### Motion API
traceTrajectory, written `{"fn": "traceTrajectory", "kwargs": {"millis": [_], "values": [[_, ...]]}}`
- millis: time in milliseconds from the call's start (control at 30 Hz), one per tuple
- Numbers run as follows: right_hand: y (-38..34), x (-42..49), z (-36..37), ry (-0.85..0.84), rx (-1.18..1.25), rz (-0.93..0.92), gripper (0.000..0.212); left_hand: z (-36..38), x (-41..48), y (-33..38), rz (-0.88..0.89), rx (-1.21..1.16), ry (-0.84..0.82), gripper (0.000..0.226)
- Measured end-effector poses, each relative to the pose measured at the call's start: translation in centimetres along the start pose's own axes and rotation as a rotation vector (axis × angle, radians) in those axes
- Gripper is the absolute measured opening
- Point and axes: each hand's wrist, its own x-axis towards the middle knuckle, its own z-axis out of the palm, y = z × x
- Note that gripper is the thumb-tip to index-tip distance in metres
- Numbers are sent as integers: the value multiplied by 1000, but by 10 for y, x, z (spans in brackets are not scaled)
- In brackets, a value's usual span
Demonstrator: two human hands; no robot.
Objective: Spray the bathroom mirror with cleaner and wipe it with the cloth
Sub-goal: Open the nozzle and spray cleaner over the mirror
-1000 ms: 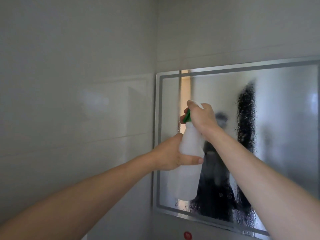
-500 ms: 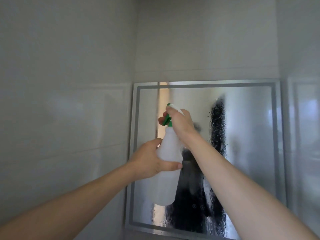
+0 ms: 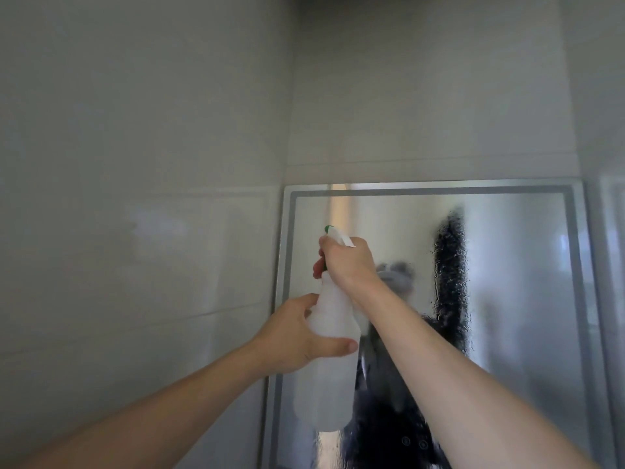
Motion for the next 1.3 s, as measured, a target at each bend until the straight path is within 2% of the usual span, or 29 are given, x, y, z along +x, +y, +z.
{"fn": "traceTrajectory", "kwargs": {"millis": [100, 167, 233, 433, 533, 700, 800, 867, 1000, 1133, 1300], "values": [[-7, 4, -4, -72, -19, -49, 16, -4, 3, 4, 22, -2, 0, 74], [-8, 7, -10, -141, 70, -52, 6, -7, 5, 10, 41, 1, -8, 74], [-5, 9, -14, -173, 144, -39, 9, -8, 8, 16, 50, 9, -19, 74], [-2, 7, -14, 44, 17, -81, 33, 0, 9, 23, 55, 33, -11, 68], [-2, 10, -18, 137, -30, -57, 37, 7, 10, 25, 70, 29, -7, 63], [-2, 4, -39, 98, -22, -63, 23, 19, 16, 31, 91, 9, -47, 66], [-2, -3, -57, 80, 25, -98, 22, 31, 22, 35, 106, -9, -67, 66], [0, -4, -67, 125, 39, -105, 26, 42, 24, 36, 117, -6, -81, 66], [7, -9, -83, 212, -79, -47, 40, 68, 24, 39, 136, 9, -123, 50], [11, -13, -98, 305, -141, -56, 52, 83, 30, 43, 154, 8, -130, 53], [10, -12, -118, 299, -20, -103, 23, 92, 40, 54, 194, 56, -121, 47]]}}
